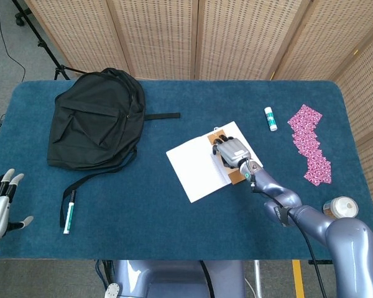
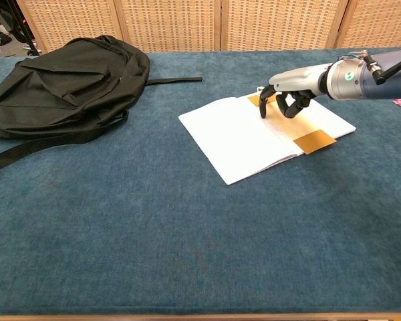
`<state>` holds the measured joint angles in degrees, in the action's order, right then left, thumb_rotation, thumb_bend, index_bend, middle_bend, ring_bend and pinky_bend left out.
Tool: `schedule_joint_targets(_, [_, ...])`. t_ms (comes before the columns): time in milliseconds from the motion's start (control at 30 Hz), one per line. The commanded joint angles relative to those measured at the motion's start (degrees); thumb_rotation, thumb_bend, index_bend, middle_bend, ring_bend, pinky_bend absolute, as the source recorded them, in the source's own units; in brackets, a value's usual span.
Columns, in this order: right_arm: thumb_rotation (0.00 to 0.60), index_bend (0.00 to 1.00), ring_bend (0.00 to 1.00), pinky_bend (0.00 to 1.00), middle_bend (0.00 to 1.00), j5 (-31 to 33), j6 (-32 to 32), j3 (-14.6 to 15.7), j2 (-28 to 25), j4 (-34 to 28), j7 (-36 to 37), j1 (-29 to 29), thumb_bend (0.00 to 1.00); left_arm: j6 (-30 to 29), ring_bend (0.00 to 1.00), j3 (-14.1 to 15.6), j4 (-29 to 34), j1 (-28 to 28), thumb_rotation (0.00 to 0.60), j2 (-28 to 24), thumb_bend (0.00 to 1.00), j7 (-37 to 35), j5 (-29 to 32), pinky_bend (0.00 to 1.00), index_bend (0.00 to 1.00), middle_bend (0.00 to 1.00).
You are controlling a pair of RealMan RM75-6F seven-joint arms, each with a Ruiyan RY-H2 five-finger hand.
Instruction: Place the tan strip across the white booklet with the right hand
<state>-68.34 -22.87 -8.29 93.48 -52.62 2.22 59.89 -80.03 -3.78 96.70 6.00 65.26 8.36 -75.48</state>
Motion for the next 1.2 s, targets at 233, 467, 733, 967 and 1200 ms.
schedule_joint_targets(233, [0.600, 0.29, 0.04, 0.16, 0.26, 0.8, 0.0, -0.4, 0.8, 0.2, -0.7, 0.4, 1.00, 0.1, 0.00, 0.0, -0.1, 0.0, 0.600, -0.1, 0.00, -0.2, 0.1, 0.00, 0.00, 0.00])
schedule_joint_targets(467, [0.600, 0.29, 0.04, 0.16, 0.26, 1.2, -0.5, -0.6, 0.2, -0.6, -1.1, 0.5, 1.00, 0.0, 0.00, 0.0, -0.1, 0.0, 0.600, -0.1, 0.00, -0.2, 0.0, 0.00, 0.00, 0.00])
schedule_joint_targets(733, [0.600, 0.29, 0.04, 0.16, 0.26, 1.4, -1.4, -0.9, -0.5, -1.5, -1.4, 0.4, 1.00, 0.0, 0.00, 0.0, -0.1, 0.0, 0.600, -0.1, 0.00, -0.2, 0.0, 0.00, 0.00, 0.00])
schedule_joint_targets(967, [0.600, 0.29, 0.04, 0.16, 0.26, 1.5, -1.5, -1.2, -0.7, -2.0, -1.4, 0.6, 1.00, 0.0, 0.00, 0.0, 0.0, 0.0, 0.600, -0.1, 0.00, 0.0, 0.0, 0.00, 0.00, 0.00])
schedule_joint_targets(1200, [0.600, 0.29, 0.04, 0.17, 0.26, 1.7, -2.5, -1.6, -0.3, -2.0, -1.9, 0.8, 1.00, 0.0, 0.00, 0.0, -0.1, 0.0, 0.600, -0.1, 0.00, -0.2, 0.0, 0.00, 0.00, 0.00])
